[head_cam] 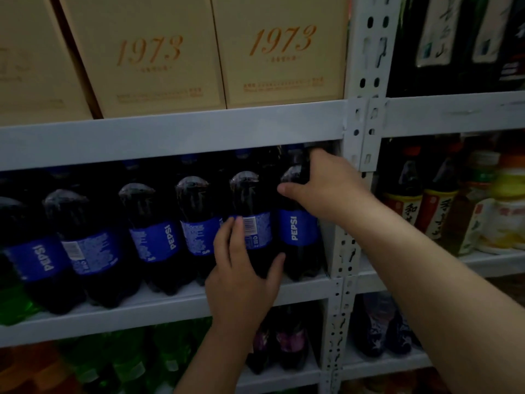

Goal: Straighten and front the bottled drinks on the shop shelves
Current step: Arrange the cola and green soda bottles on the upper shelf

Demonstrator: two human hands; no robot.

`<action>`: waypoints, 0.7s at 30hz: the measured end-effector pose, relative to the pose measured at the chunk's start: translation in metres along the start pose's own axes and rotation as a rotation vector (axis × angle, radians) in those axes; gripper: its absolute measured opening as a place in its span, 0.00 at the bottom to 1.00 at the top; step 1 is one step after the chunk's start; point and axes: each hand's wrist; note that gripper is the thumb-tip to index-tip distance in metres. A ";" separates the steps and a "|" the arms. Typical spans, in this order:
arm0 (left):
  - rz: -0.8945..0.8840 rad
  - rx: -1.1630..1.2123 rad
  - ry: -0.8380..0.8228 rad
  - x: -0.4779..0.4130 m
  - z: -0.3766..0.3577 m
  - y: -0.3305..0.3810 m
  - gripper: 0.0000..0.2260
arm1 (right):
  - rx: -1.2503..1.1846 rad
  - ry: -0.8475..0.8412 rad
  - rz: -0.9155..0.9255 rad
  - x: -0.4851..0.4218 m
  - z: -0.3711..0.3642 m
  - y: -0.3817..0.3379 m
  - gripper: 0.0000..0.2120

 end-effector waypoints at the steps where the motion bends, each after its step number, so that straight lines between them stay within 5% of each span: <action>1: 0.031 -0.025 0.007 -0.008 0.001 0.004 0.40 | 0.030 0.053 -0.014 0.002 -0.003 -0.003 0.25; 6: 0.100 -0.143 -0.001 -0.034 0.002 0.013 0.45 | 0.349 0.293 -0.005 0.013 -0.019 -0.009 0.35; 10: 0.045 -0.153 -0.012 -0.034 0.007 0.012 0.48 | 0.265 0.208 0.077 0.014 -0.022 -0.002 0.31; 15: -0.035 -0.179 0.074 -0.061 0.028 0.013 0.36 | 0.149 0.140 0.041 0.005 -0.013 -0.002 0.28; 21: 0.085 0.041 -0.163 -0.097 0.040 0.022 0.26 | 0.301 0.306 0.045 0.019 -0.031 -0.002 0.37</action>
Point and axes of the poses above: each hand's wrist, its own x-axis away from the middle knuckle, its own z-axis out of the back of the hand, y = z × x, and after that the axes turned 5 degrees about -y, right-handed
